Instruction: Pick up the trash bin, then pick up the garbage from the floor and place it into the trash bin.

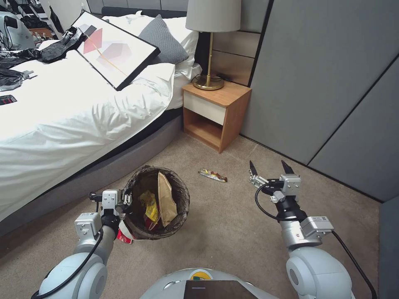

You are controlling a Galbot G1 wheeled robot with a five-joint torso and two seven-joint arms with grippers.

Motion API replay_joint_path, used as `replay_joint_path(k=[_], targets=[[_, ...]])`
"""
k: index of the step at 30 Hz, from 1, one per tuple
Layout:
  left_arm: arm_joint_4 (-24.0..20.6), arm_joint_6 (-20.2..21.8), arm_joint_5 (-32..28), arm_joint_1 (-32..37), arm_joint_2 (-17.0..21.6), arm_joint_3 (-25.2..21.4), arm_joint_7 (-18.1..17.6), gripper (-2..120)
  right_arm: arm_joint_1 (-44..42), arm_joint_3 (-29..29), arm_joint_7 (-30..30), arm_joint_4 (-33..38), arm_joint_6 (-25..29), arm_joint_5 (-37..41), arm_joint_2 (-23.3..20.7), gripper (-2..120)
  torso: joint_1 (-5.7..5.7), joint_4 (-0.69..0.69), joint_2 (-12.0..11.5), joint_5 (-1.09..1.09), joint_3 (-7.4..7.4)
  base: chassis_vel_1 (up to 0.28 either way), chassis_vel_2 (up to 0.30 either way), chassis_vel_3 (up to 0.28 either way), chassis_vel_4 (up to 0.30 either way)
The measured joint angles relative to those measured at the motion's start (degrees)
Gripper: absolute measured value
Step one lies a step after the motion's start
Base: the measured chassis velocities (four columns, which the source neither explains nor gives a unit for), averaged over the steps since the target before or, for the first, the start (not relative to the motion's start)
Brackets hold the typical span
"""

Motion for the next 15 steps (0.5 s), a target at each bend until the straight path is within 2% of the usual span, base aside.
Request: replay_joint_path(k=[15], targets=[[0.0, 0.0, 0.1, 0.1, -0.1, -0.1, -0.1, 7, 0.2, 0.2, 2.1, -0.5, 0.0, 0.8, 0.1, 100, 0.00, 0.01, 0.0, 0.00, 0.00, -0.002, 0.005, 0.004, -0.002]])
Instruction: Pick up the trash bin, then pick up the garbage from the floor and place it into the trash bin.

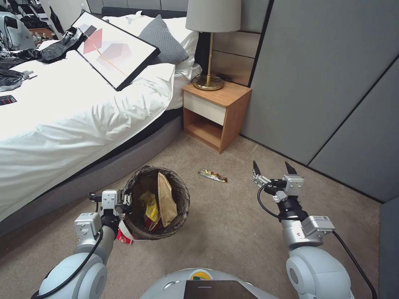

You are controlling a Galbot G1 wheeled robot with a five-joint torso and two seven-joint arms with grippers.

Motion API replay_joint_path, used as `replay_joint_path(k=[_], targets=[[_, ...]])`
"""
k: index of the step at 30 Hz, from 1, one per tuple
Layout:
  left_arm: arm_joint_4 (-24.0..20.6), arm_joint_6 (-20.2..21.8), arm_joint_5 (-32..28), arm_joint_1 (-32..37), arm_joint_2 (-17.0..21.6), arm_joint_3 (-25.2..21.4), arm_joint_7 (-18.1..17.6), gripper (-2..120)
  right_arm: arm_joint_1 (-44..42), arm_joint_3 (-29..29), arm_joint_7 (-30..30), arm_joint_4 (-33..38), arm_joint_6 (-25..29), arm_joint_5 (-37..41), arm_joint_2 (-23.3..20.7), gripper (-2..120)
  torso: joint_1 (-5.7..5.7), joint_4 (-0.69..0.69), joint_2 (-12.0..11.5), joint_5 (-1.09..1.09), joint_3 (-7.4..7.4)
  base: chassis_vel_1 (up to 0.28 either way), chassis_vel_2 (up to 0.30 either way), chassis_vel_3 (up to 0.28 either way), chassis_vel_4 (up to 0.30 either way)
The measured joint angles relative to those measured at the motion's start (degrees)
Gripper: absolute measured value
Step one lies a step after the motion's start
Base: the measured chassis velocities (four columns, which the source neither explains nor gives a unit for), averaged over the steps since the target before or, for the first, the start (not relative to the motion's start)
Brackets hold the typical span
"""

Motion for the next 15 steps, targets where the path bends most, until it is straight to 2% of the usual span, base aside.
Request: replay_joint_path(k=[15], targets=[[0.0, 0.0, 0.0, -0.1, 0.0, 0.0, 0.0, 7, -0.1, -0.2, 0.8, 0.0, 0.4, 0.1, 0.0, 100, 0.01, -0.01, 0.0, 0.00, 0.01, -0.131, 0.131, 0.123, -0.137]])
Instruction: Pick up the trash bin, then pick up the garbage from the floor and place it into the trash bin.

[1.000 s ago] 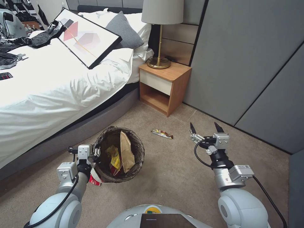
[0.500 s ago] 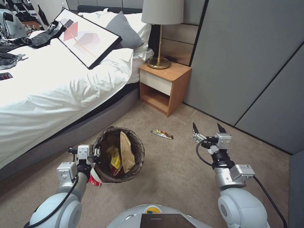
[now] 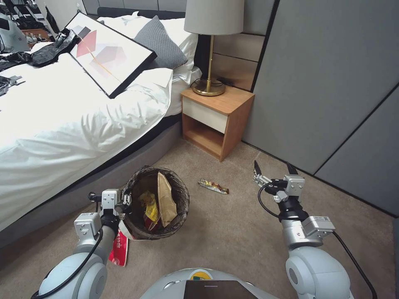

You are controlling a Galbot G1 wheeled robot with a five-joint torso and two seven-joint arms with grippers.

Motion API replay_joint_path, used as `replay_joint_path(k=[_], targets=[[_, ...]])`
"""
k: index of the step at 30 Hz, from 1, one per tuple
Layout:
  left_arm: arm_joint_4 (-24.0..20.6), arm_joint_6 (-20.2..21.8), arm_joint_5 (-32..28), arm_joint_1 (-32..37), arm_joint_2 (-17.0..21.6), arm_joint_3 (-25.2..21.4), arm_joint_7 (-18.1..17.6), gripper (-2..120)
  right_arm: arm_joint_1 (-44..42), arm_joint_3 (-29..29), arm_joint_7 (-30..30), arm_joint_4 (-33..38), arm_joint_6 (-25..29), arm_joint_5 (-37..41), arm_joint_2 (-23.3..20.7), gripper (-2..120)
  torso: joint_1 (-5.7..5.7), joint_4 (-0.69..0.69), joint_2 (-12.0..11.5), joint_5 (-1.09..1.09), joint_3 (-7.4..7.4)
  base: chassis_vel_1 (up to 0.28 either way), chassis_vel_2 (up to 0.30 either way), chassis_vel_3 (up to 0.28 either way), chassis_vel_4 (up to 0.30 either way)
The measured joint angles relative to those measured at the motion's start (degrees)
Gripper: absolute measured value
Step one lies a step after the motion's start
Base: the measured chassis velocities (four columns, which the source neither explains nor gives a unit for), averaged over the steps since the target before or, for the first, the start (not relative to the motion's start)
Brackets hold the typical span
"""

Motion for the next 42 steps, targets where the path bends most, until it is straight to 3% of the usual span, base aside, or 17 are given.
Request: replay_joint_path(k=[12, 19, 23, 28, 32, 38, 42], targets=[[0.0, 0.0, -0.1, 0.1, 0.1, 0.0, 0.0, 7, -0.2, -0.7, -0.4, 0.0, 0.0, 0.0, -0.2, 100, 0.00, 0.01, 0.0, -0.01, 0.00, -0.110, 0.118, 0.117, -0.114], [0.0, 0.2, -0.3, 0.6, 0.1, -0.3, 0.0, 7, 1.7, -0.3, -2.8, -3.0, -1.6, 0.5, -2.9, 100, 0.00, 0.01, 0.0, 0.00, -0.01, -0.029, 0.026, 0.035, -0.032], [0.0, 0.5, -0.6, 1.4, 0.3, -0.8, 0.0, 7, 5.0, 0.5, -4.9, -5.9, -4.0, 2.1, -6.1, 100, 0.00, 0.01, 0.0, 0.00, -0.01, 0.000, 0.000, 0.000, 0.000], [0.0, 0.7, -1.0, 3.9, 0.2, -1.1, -0.3, 7, 11.3, -0.3, -6.5, -11.0, -8.8, 10.2, -12.7, 100, 0.00, 0.03, 0.0, 0.02, -0.01, 0.000, 0.000, 0.000, 0.000], [0.0, 0.8, -1.0, 4.5, 0.2, -1.2, -0.3, 7, 12.7, -0.8, -6.8, -12.4, -9.5, 12.2, -14.7, 100, 0.00, 0.03, 0.0, 0.02, -0.01, 0.000, 0.000, 0.000, 0.000], [0.0, 0.9, -0.7, 6.3, -0.2, -1.3, -0.5, 7, 17.9, -4.4, -9.7, -19.0, -12.8, 19.8, -24.3, 100, 0.00, 0.02, 0.0, 0.00, -0.01, 0.000, 0.000, 0.000, 0.000], [0.0, 0.9, -0.5, 7.0, -0.7, -1.2, -0.6, 7, 20.5, -7.2, -11.7, -24.2, -13.8, 22.0, -27.2, 100, 0.00, 0.01, 0.0, 0.01, -0.01, 0.000, 0.000, 0.000, 0.000]])
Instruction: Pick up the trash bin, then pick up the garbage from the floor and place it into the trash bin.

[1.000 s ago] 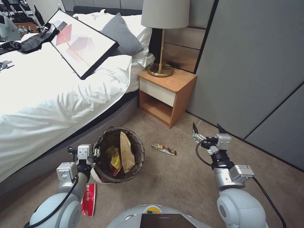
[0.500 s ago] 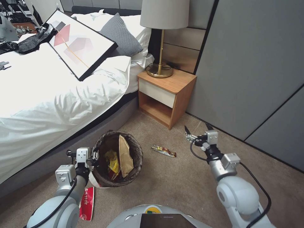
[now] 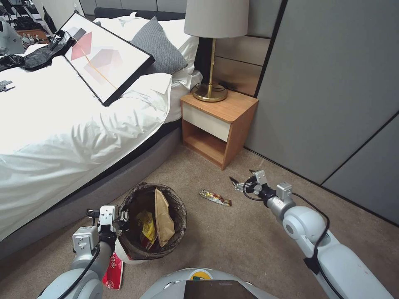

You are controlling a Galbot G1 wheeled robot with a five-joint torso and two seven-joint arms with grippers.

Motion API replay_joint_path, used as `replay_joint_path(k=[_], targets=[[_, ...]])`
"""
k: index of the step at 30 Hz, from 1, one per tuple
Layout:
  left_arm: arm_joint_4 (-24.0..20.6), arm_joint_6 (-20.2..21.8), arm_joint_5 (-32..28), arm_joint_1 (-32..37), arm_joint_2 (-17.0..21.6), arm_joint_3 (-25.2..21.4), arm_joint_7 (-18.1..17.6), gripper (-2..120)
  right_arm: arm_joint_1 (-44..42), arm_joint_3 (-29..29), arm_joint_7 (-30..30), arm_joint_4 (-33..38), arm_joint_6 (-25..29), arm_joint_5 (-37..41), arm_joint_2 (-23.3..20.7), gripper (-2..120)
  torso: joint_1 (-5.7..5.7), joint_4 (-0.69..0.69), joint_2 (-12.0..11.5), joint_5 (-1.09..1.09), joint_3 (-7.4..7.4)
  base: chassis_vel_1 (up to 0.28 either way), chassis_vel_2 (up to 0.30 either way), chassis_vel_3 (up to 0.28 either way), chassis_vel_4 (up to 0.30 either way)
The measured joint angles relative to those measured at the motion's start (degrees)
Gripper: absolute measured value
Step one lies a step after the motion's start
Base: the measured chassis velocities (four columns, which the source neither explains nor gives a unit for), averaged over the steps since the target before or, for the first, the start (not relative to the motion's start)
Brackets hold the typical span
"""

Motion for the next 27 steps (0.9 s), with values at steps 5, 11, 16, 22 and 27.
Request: replay_joint_path(k=[5, 11, 16, 22, 27], targets=[[0.0, -0.2, 0.4, 0.9, -0.2, -0.8, -0.2, 7, 8.8, -7.5, -3.0, -10.8, -0.3, 0.4, -0.9, 100, 0.00, 0.01, 0.0, -0.01, 0.00, 0.000, 0.000, 0.000, 0.000], [0.0, -0.1, 0.4, 1.2, -0.4, -0.2, -0.2, 7, 16.7, -15.3, -4.0, -22.3, -0.9, -1.0, 1.4, 100, 0.00, -0.01, 0.0, -0.01, 0.01, 0.000, 0.000, 0.000, 0.000], [0.0, 0.0, 0.5, 1.2, -0.7, -0.1, -0.3, 7, 18.0, -17.0, -4.0, -25.6, -1.2, -1.8, 2.6, 100, 0.00, 0.00, 0.0, -0.02, 0.00, 0.000, 0.000, 0.000, 0.000], [0.0, 0.1, 0.8, 1.0, -1.0, 0.0, -0.3, 7, 19.6, -19.2, -3.8, -30.7, -1.0, -3.5, 4.7, 100, 0.00, 0.00, 0.0, -0.01, 0.00, 0.000, 0.000, 0.000, 0.000], [0.0, 0.1, 0.9, 0.9, -1.1, -0.1, -0.2, 7, 21.1, -20.8, -3.7, -34.2, -0.2, -5.9, 6.5, 100, 0.00, 0.00, 0.0, -0.02, 0.00, 0.000, 0.000, 0.000, 0.000]])
